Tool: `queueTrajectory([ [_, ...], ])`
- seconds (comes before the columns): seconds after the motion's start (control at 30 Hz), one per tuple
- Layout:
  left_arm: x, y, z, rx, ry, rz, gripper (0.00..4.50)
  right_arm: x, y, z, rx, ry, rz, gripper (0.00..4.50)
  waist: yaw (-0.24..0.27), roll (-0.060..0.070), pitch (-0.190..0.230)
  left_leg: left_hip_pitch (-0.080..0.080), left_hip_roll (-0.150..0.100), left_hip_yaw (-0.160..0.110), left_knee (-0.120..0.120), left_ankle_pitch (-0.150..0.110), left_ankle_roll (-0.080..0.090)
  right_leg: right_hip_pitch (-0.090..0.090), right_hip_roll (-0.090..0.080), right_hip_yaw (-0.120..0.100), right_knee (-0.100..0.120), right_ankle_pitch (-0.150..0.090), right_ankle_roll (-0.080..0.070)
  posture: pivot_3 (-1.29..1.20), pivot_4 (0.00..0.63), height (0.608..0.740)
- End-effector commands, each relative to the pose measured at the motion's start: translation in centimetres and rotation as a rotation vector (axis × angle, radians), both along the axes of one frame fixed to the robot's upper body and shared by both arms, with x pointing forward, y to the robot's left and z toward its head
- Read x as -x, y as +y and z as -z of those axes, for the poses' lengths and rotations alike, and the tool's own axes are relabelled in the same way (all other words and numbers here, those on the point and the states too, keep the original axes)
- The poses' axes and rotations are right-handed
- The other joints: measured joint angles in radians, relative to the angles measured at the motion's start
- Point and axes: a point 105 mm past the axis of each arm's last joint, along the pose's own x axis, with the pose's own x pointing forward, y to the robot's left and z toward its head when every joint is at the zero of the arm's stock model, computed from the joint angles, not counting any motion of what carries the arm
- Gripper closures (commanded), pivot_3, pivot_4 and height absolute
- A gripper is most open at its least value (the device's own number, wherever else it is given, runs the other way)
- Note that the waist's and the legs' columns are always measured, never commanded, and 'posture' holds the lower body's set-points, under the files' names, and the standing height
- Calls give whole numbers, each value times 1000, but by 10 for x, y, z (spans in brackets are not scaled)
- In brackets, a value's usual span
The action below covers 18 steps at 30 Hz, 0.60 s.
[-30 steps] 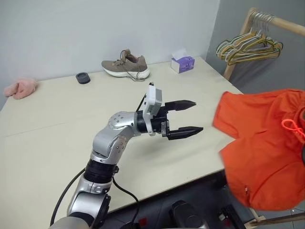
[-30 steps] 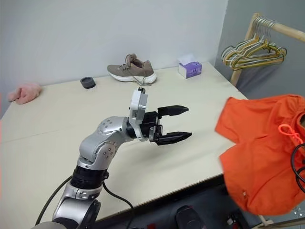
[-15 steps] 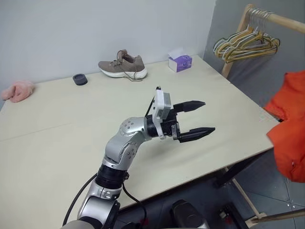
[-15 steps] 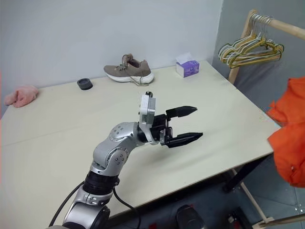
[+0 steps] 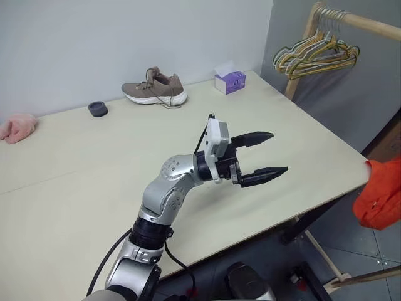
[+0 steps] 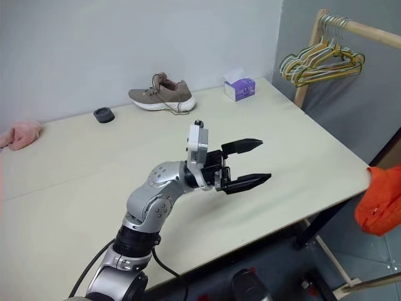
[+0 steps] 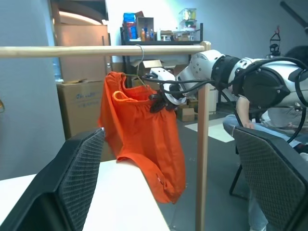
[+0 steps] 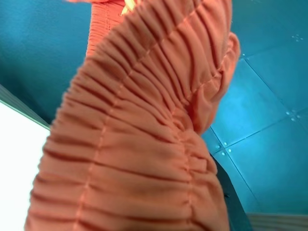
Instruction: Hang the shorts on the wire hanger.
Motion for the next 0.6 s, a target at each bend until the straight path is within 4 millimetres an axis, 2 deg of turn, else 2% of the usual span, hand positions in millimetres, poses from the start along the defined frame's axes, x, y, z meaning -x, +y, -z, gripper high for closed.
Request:
queueTrajectory([
  [0.03, 6, -1, -14, 37, -49, 9, 16, -3, -2, -23, 29, -82, -24, 4500, 0, 0, 0, 0, 0, 0, 0, 0, 0, 0, 0, 0, -1, 0, 1, -383, 95, 740],
  [0.07, 7, -2, -14, 38, -47, 11, 16, -3, -2, -24, 35, -90, -25, 4500, 0, 0, 0, 0, 0, 0, 0, 0, 1, 1, 0, 0, -2, 1, 2, -383, 95, 740],
  [0.17, 8, -3, -13, 37, -44, 15, 0, 1, -3, -32, 26, -141, -15, 3779, 0, 1, 0, 1, 0, 0, 0, -1, 2, 4, 0, 0, -7, 3, 3, -386, 95, 740],
  [0.4, 8, -4, -13, 37, -43, 23, 0, 15, 12, -44, 13, -245, 0, 1365, 2, 1, 0, -1, 0, 0, 0, -3, 3, 5, -1, 1, -11, 3, 5, -401, 94, 740],
  [0.53, 8, -4, -13, 36, -42, 30, 0, 30, 22, -56, 131, -307, 45, 22, 3, 1, 0, -1, 0, 0, 1, -3, 3, 4, 0, 0, -10, 3, 5, -401, 94, 740],
  [0.6, 8, -5, -12, 37, -42, 31, 0, 36, 28, -64, 203, -343, 62, 22, 3, 2, -1, -1, 0, 0, 1, -3, 3, 5, 0, 0, -10, 3, 5, -412, 92, 740],
])
